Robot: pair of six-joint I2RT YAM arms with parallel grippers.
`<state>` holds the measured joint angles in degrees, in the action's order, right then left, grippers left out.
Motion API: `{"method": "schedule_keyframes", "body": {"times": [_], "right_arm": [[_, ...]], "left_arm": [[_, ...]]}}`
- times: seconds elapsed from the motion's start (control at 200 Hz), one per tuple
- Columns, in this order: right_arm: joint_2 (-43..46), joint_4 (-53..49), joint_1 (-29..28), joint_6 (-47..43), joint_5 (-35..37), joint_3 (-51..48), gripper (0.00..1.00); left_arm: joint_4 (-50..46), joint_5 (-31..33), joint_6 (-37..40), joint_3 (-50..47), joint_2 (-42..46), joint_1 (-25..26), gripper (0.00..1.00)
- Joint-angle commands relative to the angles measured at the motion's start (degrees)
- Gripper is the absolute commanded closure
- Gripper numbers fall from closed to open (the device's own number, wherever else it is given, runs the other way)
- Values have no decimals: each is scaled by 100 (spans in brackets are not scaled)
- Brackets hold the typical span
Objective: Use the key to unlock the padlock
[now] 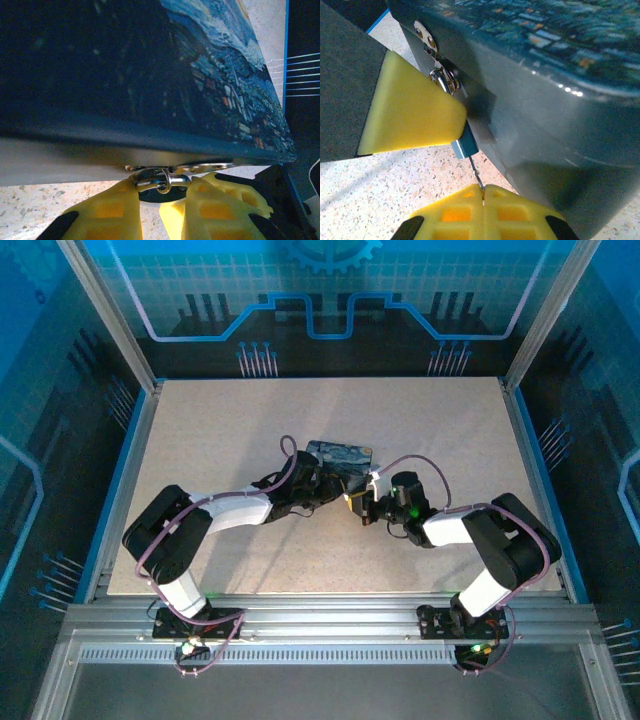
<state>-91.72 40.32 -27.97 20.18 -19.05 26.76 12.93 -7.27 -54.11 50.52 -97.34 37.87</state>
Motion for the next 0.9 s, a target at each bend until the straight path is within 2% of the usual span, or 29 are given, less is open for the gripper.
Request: {"method": "schedule_keyframes", "body": {"times": [0.0, 0.515, 0.715, 0.89], "right_arm": [[109, 1021, -49, 95, -411, 524, 100], [15, 1112, 96, 53, -469, 954, 100], [6, 1399, 164, 440, -696, 855, 100], [-77, 1444, 25, 705, -526, 618, 100]], "left_arm": [[-15, -530, -56, 89, -166, 142, 86], [86, -610, -153, 62, -197, 145, 85], [163, -644, -196, 54, -268, 150, 85], [320, -630, -245, -6, -376, 144, 85]]}}
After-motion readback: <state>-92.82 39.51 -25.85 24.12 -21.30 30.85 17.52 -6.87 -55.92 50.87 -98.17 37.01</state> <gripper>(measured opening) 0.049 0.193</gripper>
